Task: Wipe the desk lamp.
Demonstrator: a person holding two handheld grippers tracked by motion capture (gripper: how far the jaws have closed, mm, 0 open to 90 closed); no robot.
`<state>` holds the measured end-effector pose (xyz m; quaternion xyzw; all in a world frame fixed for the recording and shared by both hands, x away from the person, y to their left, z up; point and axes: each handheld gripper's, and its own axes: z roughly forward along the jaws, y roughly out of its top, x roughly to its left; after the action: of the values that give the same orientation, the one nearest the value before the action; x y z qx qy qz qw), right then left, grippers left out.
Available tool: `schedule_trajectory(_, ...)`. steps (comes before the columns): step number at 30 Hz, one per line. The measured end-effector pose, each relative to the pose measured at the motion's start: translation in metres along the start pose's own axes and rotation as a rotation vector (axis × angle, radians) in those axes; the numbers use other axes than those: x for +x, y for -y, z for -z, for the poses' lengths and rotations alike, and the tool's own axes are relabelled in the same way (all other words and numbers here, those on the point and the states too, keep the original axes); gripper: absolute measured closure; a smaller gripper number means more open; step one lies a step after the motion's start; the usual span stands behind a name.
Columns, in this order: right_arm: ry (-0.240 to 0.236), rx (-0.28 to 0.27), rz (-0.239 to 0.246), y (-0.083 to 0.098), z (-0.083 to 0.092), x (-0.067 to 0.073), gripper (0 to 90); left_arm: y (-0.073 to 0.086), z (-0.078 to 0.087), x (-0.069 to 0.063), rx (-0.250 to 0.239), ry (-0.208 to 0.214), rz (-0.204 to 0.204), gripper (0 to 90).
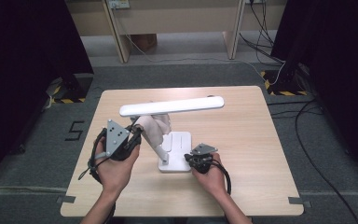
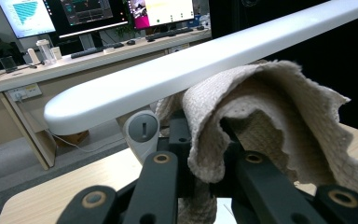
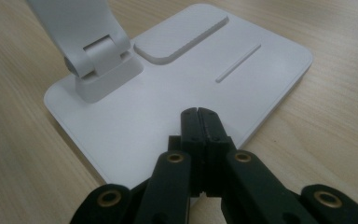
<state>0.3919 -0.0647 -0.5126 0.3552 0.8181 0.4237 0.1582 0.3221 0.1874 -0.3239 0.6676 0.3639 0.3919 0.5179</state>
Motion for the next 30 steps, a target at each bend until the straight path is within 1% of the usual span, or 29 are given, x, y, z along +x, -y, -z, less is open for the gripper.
schedule_trajectory(9,0.001,0.0,-0.001,0.0,0.0,0.0,90.0,-0.001,0.0,0.004,-0.004,0.014,0.027,82.3)
schedule_trajectory(19,0.0,0.0,-0.001,0.0,0.0,0.0,90.0,-0.004,-0.006,-0.006,-0.01,0.029,-0.002,82.3)
schedule_trajectory(30,0.0,0.0,-0.001,0.0,0.0,0.0,90.0,-0.008,-0.015,-0.017,-0.019,0.053,-0.008,82.3)
